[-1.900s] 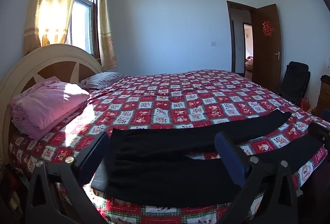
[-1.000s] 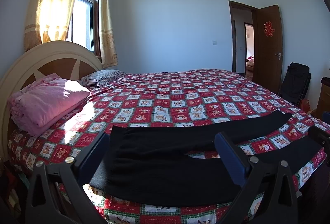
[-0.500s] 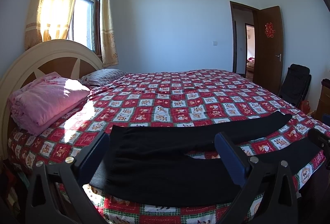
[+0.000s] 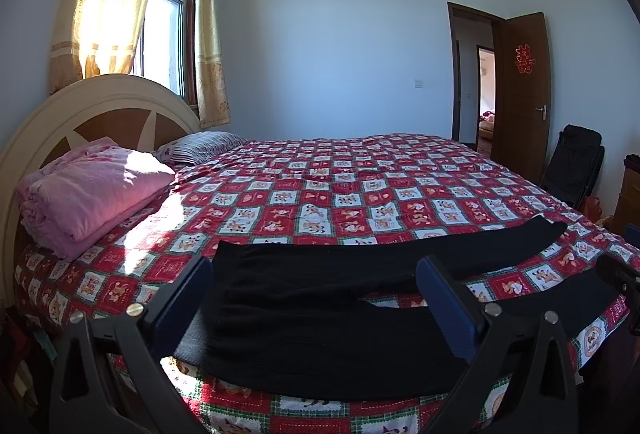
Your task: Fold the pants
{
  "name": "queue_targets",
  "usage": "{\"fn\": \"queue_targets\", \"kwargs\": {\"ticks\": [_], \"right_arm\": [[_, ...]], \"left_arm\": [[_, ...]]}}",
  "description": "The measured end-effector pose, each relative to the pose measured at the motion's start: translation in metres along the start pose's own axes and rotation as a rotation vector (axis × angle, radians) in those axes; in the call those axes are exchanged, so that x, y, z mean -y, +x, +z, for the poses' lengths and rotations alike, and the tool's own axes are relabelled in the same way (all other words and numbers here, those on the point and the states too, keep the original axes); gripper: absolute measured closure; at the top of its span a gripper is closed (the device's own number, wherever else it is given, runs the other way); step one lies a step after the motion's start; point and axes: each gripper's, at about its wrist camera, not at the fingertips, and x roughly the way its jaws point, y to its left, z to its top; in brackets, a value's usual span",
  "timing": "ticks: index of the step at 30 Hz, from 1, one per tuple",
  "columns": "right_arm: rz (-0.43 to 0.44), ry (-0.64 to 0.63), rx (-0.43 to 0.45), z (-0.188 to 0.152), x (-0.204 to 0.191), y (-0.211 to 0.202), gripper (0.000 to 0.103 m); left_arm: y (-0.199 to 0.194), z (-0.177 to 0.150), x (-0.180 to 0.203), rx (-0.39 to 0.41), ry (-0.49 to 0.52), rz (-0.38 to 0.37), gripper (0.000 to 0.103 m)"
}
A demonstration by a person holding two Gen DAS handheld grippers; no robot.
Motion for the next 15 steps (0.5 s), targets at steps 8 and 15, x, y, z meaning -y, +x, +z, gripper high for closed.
{"fn": "queue_targets", "kwargs": {"ticks": [8,15], "right_arm": [[0.001,-0.002,-0.002,-0.0006,-0.0005,0.0002,0.001],[0.001,-0.002,-0.001,-0.0007,-0.0008,0.0004,0.001]], "left_arm": [[0.0002,-0.0002,-0.0001,-0.001,-0.002,0.000,0.000],[0.0005,0.0002,-0.0005,-0.002,-0.004,-0.001,0.000]]}}
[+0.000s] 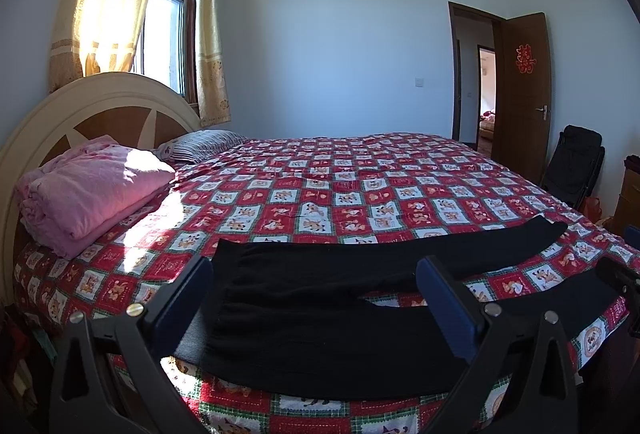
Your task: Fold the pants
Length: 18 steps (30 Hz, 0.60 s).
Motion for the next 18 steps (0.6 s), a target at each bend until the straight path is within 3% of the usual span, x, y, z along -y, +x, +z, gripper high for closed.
{"fn": "queue_targets", "kwargs": {"ticks": [18], "right_arm": [[0.003,-0.005,-0.013,-0.0043,-0.0015,0.0051,0.001]], "left_arm": [[0.0009,-0.0036,0.0000,-0.008,-0.001,-0.001,0.000]]}}
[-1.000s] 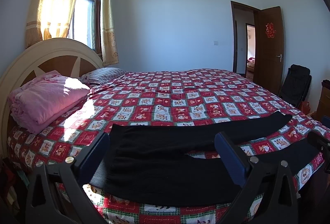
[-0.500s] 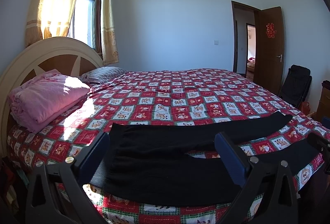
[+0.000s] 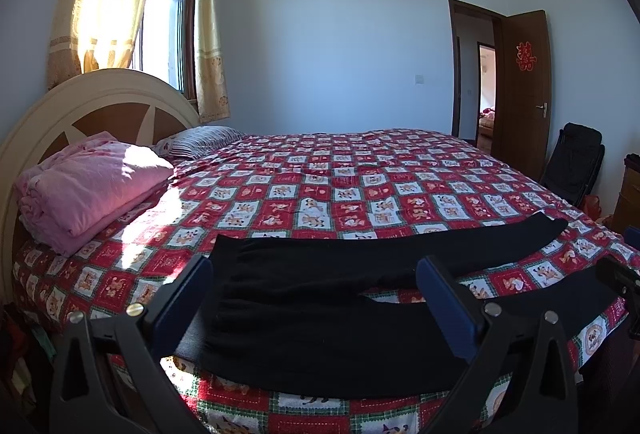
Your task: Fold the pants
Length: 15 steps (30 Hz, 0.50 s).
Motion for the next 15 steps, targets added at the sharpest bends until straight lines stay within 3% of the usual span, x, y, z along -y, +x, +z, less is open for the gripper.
{"fn": "queue_targets", "kwargs": {"ticks": [10,15], "right_arm": [[0.068,0.001,-0.068,-0.016,0.002,0.031,0.001],[0.052,-0.010,-0.119,-0.030,0.010,0.063,0.001]], "left_arm": [[0.039,-0.019,-0.016,-0.071,-0.016,-0.006,0.000],[0.096,-0.024,-0.070,-0.110,-0.047,0.135,0.000]]}}
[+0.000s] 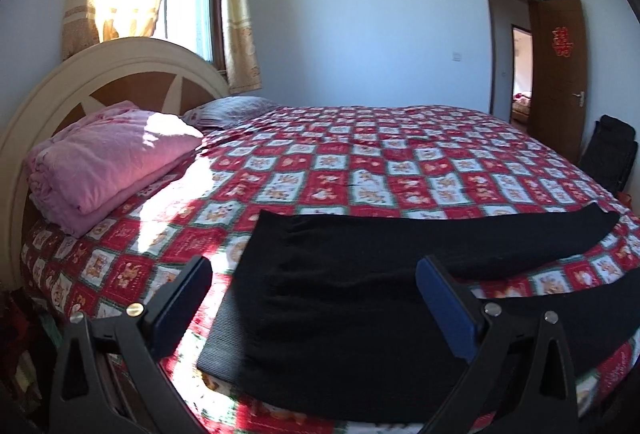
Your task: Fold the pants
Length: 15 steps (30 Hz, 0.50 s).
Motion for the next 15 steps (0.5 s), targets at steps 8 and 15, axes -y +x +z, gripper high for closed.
{"fn": "queue_targets", "kwargs": {"ticks": [8,15], "right_arm": [[-0.045,0.079,-0.136,-0.012,0.046,0.065,0.027],[-0.079,0.082,-0.193,-0.002,0.076,0.099,0.039]], "left_arm": [[0.106,0.015,-0.037,-0.125,0.067,0.067,0.000],[0.186,0.027,-0.055,-0.239,0.011,-0.016,0.002]]}}
